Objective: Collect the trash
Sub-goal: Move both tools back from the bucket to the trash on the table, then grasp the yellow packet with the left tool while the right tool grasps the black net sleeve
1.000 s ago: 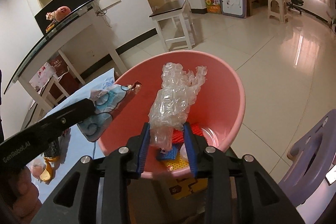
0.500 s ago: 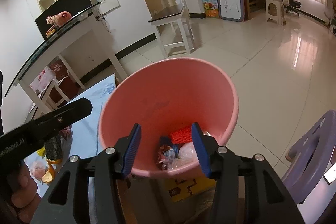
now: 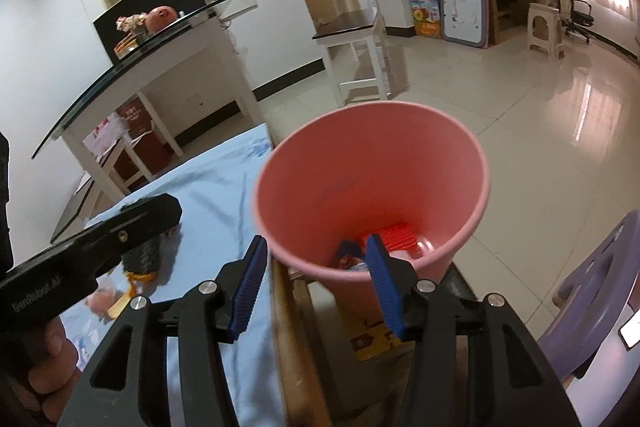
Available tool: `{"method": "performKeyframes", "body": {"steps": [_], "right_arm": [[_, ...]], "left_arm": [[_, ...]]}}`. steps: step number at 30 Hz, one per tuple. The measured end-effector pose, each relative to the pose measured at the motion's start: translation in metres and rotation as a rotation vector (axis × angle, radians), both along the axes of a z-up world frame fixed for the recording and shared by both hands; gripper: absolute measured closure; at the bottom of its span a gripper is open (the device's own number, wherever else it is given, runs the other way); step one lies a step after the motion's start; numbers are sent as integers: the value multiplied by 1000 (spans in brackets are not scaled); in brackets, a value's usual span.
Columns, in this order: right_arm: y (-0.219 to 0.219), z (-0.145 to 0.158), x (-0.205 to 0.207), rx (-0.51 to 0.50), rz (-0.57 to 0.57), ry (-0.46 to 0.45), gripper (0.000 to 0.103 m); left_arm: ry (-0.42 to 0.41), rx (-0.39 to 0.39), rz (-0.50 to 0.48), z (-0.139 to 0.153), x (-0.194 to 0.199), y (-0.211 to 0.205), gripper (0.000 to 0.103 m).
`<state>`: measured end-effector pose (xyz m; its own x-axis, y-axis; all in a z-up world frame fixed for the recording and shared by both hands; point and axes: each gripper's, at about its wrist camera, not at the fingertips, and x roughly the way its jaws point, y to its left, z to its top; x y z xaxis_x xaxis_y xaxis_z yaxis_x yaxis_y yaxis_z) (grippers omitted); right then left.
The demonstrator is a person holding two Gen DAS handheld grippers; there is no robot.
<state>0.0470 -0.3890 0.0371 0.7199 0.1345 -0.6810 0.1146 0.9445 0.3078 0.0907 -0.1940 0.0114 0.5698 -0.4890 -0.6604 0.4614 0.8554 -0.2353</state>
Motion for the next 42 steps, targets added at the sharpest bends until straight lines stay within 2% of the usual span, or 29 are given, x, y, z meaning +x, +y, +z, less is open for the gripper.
{"method": "performKeyframes", "body": {"steps": [10,24,29,37,42], "right_arm": [[58,1,-11,14,132,-7,52],[131,-9,2,0,295,24,52],[150,-12,15,-16,333,32,52],[164,-9,43,-12,362,25,52],[170,-15,66,9,360,45,50]], "left_arm": [[0,18,124,1,-31,68,73],[-17,62,401,-6,-62,202,73],[-11,65,457,-7,-48,231,73],[42,92,421,-16,2,245,73],[82,148,401,-32,36,244,73]]}}
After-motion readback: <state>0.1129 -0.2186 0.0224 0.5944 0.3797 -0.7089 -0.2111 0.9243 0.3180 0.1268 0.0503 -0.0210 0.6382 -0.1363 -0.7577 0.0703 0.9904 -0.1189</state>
